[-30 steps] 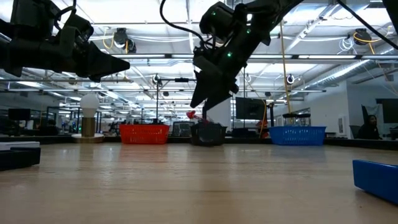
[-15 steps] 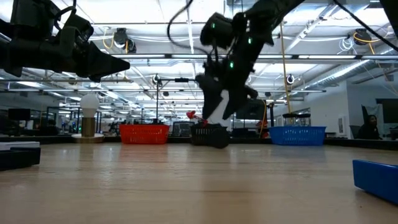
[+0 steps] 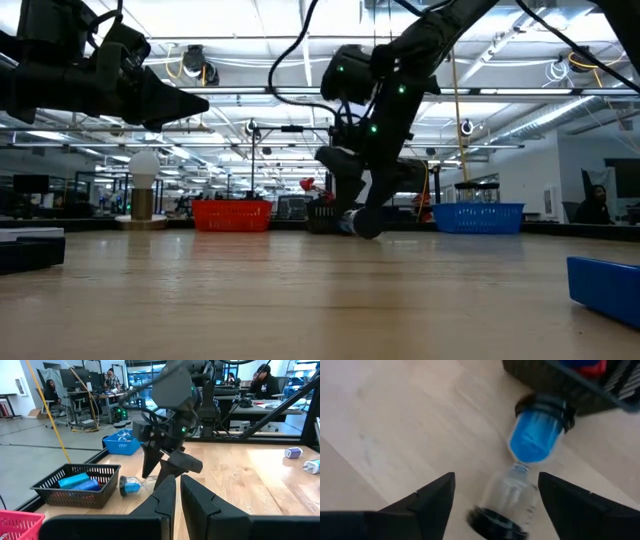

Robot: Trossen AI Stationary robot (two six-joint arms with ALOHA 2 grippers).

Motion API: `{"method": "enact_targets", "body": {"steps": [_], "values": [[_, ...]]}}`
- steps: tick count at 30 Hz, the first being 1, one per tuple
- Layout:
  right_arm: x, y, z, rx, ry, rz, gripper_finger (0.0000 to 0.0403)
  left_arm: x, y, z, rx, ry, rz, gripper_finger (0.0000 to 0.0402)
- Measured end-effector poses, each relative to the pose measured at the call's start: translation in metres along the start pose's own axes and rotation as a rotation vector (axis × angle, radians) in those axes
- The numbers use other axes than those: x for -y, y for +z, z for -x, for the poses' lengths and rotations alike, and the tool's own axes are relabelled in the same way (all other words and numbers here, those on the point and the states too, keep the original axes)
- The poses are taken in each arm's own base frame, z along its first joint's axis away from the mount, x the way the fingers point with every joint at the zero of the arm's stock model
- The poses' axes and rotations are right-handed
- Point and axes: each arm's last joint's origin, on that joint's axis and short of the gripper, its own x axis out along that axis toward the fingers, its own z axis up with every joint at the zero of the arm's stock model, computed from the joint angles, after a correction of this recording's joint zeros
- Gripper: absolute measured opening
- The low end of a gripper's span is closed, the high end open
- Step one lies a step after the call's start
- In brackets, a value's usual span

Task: Pick & Place Office items
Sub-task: Put the blue hourglass into the blue bin

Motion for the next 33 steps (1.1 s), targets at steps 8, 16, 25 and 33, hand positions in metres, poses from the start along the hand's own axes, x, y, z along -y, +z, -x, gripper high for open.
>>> {"method": "enact_targets", "body": {"steps": [8, 16, 25, 33], "values": [[0.006, -0.013, -0.005, -0.059, -0.02, 0.028, 0.0226, 0.0, 0.0, 0.0, 0.0, 0.0, 0.0, 0.0035], [0.013, -0.03, -0.018, -0.06, 0.047, 0.043, 0.0213, 0.0, 0.0, 0.0, -0.001, 0.0, -0.004, 0.0035], [0.009, -0.046, -0.003, 0.105, 0.128, 0.107, 0.0162, 0.0, 0.002, 0.0, 0.024, -0.002, 0.008, 0.0035], [0.009, -0.06, 0.006, 0.282, 0.315, 0.079, 0.0165, 0.002, 0.002, 0.0, 0.015, -0.06, 0.333, 0.0035]]}}
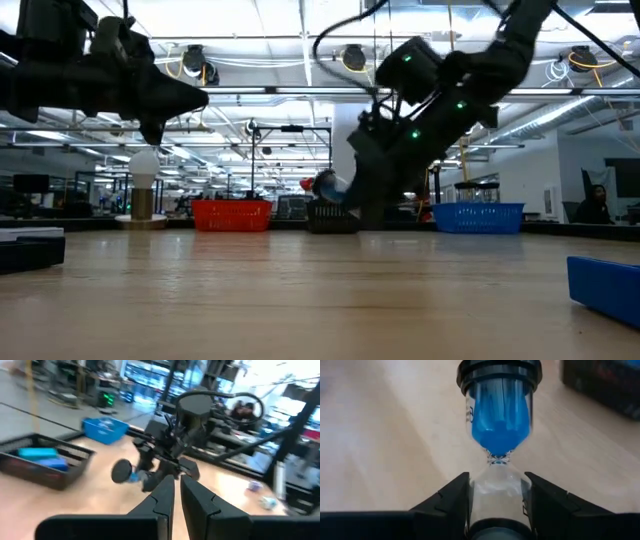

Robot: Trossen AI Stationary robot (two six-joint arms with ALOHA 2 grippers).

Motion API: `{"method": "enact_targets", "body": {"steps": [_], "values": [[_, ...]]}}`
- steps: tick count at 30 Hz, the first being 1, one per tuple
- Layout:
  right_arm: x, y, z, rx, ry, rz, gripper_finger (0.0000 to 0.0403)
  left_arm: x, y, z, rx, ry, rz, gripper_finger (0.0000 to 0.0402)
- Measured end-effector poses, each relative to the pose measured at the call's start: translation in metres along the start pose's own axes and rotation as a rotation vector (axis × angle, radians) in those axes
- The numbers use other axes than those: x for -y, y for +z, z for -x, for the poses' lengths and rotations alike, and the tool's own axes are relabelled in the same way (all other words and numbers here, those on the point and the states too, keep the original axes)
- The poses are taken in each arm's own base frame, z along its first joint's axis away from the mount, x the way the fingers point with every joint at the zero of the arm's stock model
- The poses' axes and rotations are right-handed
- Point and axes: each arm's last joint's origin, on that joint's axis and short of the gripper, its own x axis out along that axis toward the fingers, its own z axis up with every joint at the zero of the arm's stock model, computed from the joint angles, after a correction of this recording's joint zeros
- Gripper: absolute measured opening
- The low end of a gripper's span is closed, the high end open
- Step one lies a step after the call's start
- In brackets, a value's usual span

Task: Pick & Place Office items
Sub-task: Put the blue hourglass into the blue bin

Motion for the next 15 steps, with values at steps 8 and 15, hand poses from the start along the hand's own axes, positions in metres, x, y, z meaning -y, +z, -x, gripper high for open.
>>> {"method": "enact_targets", "body": {"steps": [8, 15], "values": [[-0.008, -0.021, 0.005, 0.355, 0.201, 0.063, 0.0167, 0.002, -0.001, -0.003, -0.039, 0.017, -0.043, 0.0038], [-0.011, -0.032, -0.023, 0.384, 0.222, 0.178, 0.0164, 0.003, -0.01, -0.012, -0.108, 0.076, -0.032, 0.0083]]}}
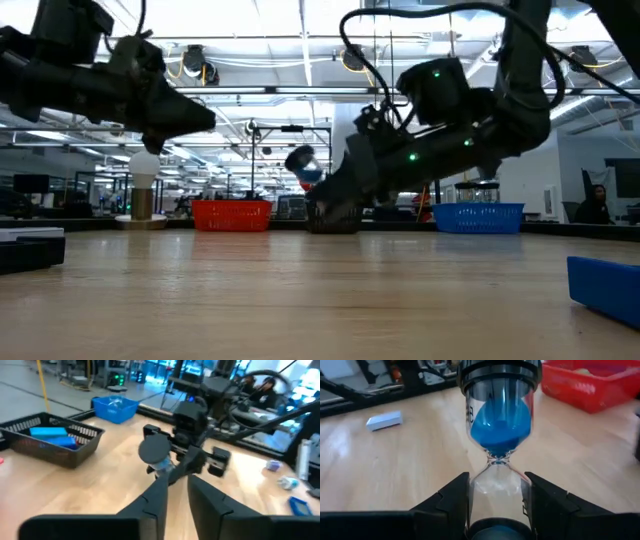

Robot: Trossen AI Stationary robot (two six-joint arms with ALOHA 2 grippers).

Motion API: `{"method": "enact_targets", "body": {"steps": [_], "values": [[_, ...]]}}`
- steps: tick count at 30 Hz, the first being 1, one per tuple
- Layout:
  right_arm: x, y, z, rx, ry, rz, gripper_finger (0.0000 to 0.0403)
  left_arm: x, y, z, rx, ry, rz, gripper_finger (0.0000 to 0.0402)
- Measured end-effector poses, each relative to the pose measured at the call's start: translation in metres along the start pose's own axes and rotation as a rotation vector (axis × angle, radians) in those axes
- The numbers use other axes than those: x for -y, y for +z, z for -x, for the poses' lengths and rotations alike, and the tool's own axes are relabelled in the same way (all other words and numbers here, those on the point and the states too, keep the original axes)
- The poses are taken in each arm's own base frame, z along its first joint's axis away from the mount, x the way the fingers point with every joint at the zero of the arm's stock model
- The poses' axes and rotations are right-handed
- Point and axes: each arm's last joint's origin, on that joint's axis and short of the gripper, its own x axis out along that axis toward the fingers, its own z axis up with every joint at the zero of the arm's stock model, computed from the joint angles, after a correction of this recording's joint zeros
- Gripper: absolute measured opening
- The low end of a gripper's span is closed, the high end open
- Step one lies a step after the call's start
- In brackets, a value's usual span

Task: Pick & Place Office items
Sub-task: Put the blue hourglass into the blue bin

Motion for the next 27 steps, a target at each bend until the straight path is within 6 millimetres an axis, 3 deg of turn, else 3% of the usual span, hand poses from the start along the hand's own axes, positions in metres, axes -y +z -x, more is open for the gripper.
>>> {"method": "enact_targets", "body": {"steps": [7, 11, 16, 23, 27], "values": [[-0.008, -0.004, -0.026, 0.055, 0.093, 0.076, 0.0165, -0.001, -0.002, -0.028, -0.076, 0.135, -0.018, 0.0151], [-0.014, -0.001, -0.032, 0.091, 0.125, 0.095, 0.0165, -0.005, -0.009, -0.042, -0.169, 0.178, -0.035, 0.0158], [-0.017, -0.002, -0.031, 0.098, 0.134, 0.12, 0.0165, -0.011, -0.02, -0.054, -0.252, 0.218, -0.064, 0.0109], [-0.017, 0.0, -0.031, 0.113, 0.135, 0.119, 0.0165, -0.011, -0.027, -0.069, -0.176, 0.161, -0.102, 0.0018], [-0.017, 0.001, -0.031, 0.121, 0.137, 0.12, 0.0165, -0.01, -0.029, -0.072, -0.178, 0.136, -0.098, 0.0009]]}}
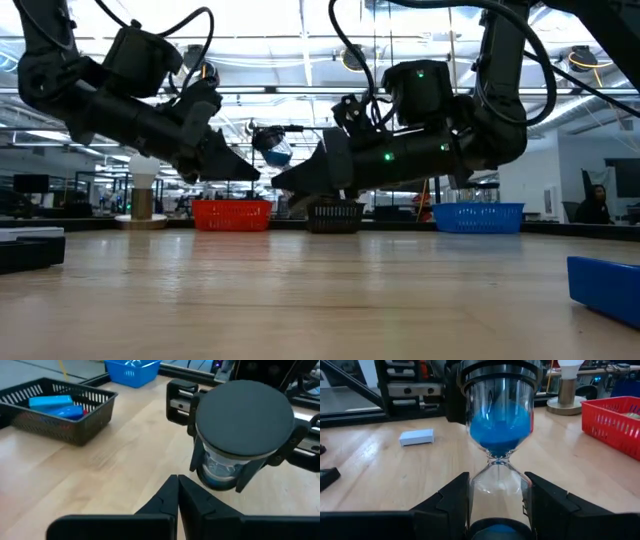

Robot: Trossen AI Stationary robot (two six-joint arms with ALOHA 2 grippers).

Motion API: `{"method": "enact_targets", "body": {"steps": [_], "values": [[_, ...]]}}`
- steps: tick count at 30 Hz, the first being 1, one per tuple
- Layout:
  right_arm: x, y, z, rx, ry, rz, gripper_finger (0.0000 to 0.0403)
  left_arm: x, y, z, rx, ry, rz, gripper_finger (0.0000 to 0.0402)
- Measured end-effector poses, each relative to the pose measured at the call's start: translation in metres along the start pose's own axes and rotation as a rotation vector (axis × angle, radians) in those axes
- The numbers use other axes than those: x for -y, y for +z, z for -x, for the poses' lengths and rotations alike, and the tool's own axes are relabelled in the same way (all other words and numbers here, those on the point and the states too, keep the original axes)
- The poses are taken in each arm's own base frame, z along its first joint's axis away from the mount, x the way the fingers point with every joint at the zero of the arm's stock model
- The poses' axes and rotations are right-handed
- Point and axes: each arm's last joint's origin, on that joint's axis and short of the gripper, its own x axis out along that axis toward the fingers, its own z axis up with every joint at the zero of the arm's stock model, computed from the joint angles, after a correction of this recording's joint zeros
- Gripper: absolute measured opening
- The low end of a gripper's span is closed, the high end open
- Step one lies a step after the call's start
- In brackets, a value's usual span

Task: Pick & Place Office items
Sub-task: Put the blue hourglass into the blue bin

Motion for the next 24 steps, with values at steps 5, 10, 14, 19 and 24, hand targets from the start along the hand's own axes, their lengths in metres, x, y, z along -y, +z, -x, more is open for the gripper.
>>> {"method": "enact_targets", "body": {"steps": [5, 10, 14, 19, 24], "values": [[0.0, -0.002, 0.0, -0.021, -0.002, 0.007, 0.0165, 0.008, 0.008, -0.004, 0.024, -0.028, -0.022, 0.0015], [0.0, -0.002, 0.0, -0.022, -0.002, 0.01, 0.0165, 0.012, 0.012, -0.007, 0.03, -0.037, -0.032, 0.0005], [0.0, -0.004, 0.0, -0.049, -0.003, 0.012, 0.0169, 0.012, 0.012, -0.007, 0.024, -0.042, -0.034, 0.0014], [0.001, -0.007, 0.0, -0.076, -0.008, -0.005, 0.0171, 0.012, 0.012, -0.008, 0.019, -0.042, -0.033, 0.0004], [0.002, -0.011, 0.0, -0.117, -0.015, -0.017, 0.0172, 0.013, 0.012, -0.008, 0.022, -0.047, -0.03, 0.0012]]}}
